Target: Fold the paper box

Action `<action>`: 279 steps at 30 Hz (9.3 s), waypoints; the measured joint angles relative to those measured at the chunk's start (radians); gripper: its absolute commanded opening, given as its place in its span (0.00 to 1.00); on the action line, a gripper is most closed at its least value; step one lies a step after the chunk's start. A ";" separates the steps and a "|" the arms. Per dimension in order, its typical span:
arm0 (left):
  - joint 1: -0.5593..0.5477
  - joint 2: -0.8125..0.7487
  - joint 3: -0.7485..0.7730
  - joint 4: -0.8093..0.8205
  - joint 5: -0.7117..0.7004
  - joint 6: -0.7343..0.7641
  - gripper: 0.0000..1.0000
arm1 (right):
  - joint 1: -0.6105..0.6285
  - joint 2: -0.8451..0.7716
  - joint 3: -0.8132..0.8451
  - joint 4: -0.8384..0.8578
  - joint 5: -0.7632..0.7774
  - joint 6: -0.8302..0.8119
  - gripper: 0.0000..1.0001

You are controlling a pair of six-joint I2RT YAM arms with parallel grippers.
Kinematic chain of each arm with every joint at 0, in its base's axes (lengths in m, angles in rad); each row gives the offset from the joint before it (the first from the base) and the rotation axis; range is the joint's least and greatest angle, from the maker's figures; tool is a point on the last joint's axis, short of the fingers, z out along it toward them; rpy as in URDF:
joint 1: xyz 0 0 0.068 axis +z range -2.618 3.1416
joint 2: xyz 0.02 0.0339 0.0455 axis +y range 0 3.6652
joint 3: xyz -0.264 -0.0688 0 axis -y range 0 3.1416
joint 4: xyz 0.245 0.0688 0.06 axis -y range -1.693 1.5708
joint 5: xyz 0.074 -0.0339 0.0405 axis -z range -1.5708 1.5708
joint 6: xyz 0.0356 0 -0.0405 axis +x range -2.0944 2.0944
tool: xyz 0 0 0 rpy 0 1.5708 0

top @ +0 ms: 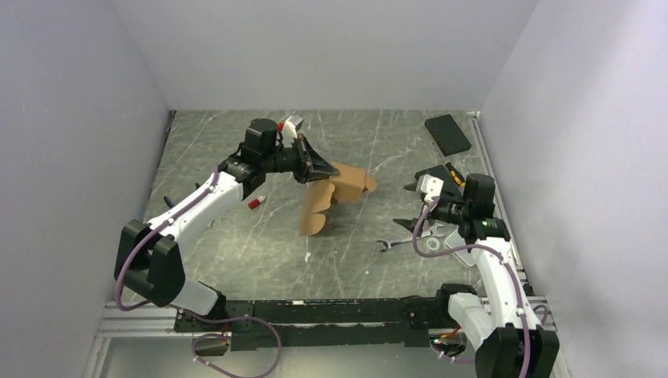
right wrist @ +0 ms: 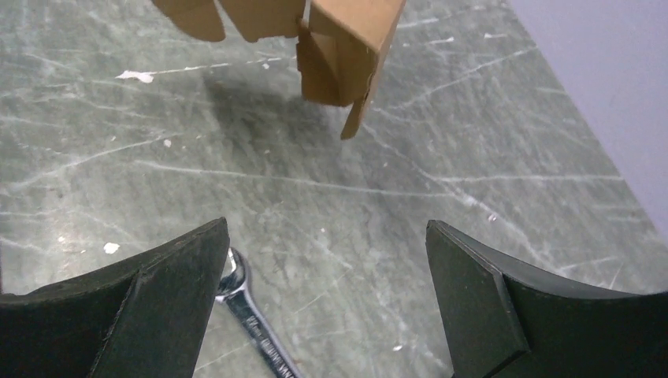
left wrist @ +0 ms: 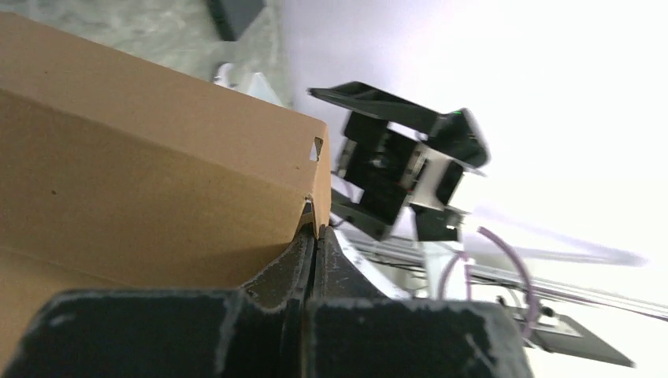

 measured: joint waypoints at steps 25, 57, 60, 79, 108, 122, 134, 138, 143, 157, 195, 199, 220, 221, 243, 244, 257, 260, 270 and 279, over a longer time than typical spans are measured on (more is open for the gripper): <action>-0.093 -0.046 -0.077 0.372 0.023 -0.441 0.00 | 0.187 0.165 -0.143 1.022 0.175 0.680 0.58; -0.022 -0.769 -0.222 -0.041 -0.458 0.333 1.00 | 0.042 0.124 0.113 0.527 0.186 0.619 0.00; -0.022 -0.904 -0.359 -0.048 -0.463 0.445 1.00 | 0.003 0.156 0.148 0.499 0.167 0.679 0.00; -0.076 -0.826 -0.747 0.323 -0.394 0.687 0.99 | -0.038 0.266 0.165 0.438 0.076 0.816 0.00; 0.408 -0.190 -0.586 1.043 0.210 0.478 0.95 | -0.038 0.129 0.245 0.151 -0.132 0.528 0.00; 0.290 -0.229 -0.585 1.041 0.322 0.539 0.08 | -0.038 0.154 0.218 0.259 -0.226 0.667 0.00; 0.284 -0.316 -0.357 0.446 0.256 0.685 0.00 | -0.038 0.325 0.214 0.311 -0.189 0.787 0.51; 0.286 -0.313 -0.257 0.217 0.225 0.719 0.00 | -0.038 0.348 0.214 0.303 -0.159 0.785 0.67; 0.296 -0.232 -0.131 -0.045 0.215 0.803 0.00 | -0.038 0.353 0.215 0.267 -0.104 0.753 0.91; 0.386 0.209 0.051 -0.477 0.145 0.918 0.00 | 0.015 0.358 0.198 0.196 0.020 0.558 1.00; 0.253 0.056 0.039 -0.454 0.038 1.181 0.00 | 0.153 0.661 0.486 0.117 0.125 0.489 0.99; 0.253 0.050 0.032 -0.439 0.055 1.181 0.00 | 0.206 0.546 0.359 0.105 0.038 0.452 1.00; 0.249 -0.001 0.001 -0.382 0.090 1.189 0.00 | 0.526 0.470 0.111 -0.073 0.211 -0.251 0.81; 0.249 -0.001 0.001 -0.381 0.090 1.189 0.00 | 0.530 0.470 0.101 -0.068 0.243 -0.280 0.79; 0.249 0.016 0.001 -0.380 0.095 1.191 0.00 | 0.633 0.437 -0.021 0.127 0.611 -0.534 0.82; 0.249 0.016 0.001 -0.379 0.095 1.191 0.00 | 0.633 0.435 -0.021 0.144 0.619 -0.517 0.81; 0.248 0.016 0.001 -0.377 0.095 1.192 0.00 | 0.313 0.427 0.136 0.340 0.396 0.298 0.78; 0.248 0.016 0.000 -0.373 0.098 1.191 0.00 | 0.237 0.450 0.146 0.439 0.403 0.542 0.77; 0.246 0.008 -0.016 -0.359 0.105 1.189 0.00 | 0.143 0.581 0.124 0.616 0.358 1.021 0.66; 0.246 -0.014 -0.016 -0.347 0.105 1.188 0.00 | 0.182 0.671 0.111 0.636 0.296 1.118 0.35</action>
